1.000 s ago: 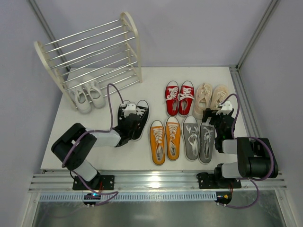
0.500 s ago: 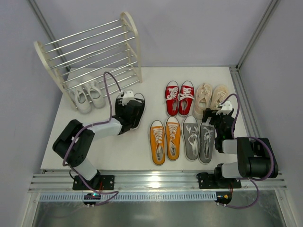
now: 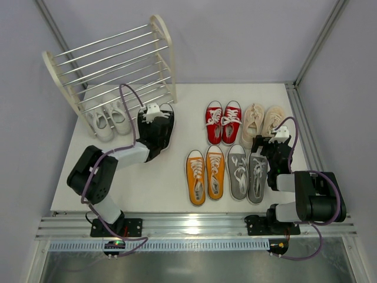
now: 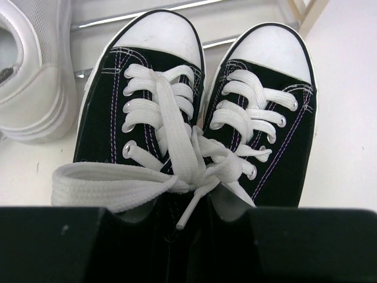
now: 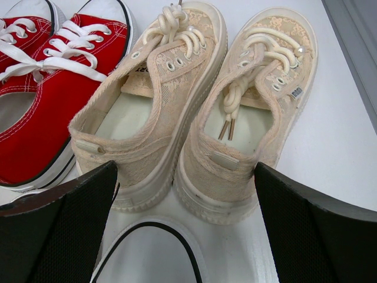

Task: Place and organize the shoes onto the shoe shelf

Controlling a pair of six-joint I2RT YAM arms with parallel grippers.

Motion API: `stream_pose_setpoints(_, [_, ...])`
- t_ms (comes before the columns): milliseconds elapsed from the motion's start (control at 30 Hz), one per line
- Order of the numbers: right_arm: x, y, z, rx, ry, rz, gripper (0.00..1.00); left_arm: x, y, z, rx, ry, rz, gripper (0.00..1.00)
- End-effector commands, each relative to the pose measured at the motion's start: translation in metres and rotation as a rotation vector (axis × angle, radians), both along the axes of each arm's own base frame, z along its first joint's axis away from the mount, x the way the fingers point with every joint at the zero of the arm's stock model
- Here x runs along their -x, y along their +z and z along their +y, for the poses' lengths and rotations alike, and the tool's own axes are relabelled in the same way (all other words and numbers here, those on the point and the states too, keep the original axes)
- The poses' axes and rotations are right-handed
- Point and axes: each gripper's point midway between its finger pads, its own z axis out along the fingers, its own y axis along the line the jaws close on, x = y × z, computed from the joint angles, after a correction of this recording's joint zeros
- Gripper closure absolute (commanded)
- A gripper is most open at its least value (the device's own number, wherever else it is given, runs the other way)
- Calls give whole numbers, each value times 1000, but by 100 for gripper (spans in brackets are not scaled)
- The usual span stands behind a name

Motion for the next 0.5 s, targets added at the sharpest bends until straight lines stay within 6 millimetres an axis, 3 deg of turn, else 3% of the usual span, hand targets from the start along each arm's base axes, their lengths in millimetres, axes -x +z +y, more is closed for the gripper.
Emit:
stream_pose_setpoints(0, [-11, 32, 0, -1, 2, -117, 3, -50, 73, 6, 146, 79, -278, 100])
stream_pose_setpoints(167, [-10, 32, 0, -1, 2, -115, 3, -76, 95, 22, 208, 138, -386, 100])
stream_pose_setpoints(233, [-10, 32, 1, -1, 4, -115, 3, -89, 87, 27, 213, 152, -375, 100])
stream_pose_setpoints(267, [-10, 32, 0, -1, 2, -115, 3, -98, 95, 27, 225, 155, -396, 100])
stream_pose_setpoints(333, [-10, 32, 0, -1, 2, -115, 3, -107, 89, 31, 226, 168, -401, 100])
stream_pose_setpoints(467, [-11, 32, 0, -1, 2, -117, 3, -122, 104, 33, 257, 182, -472, 100])
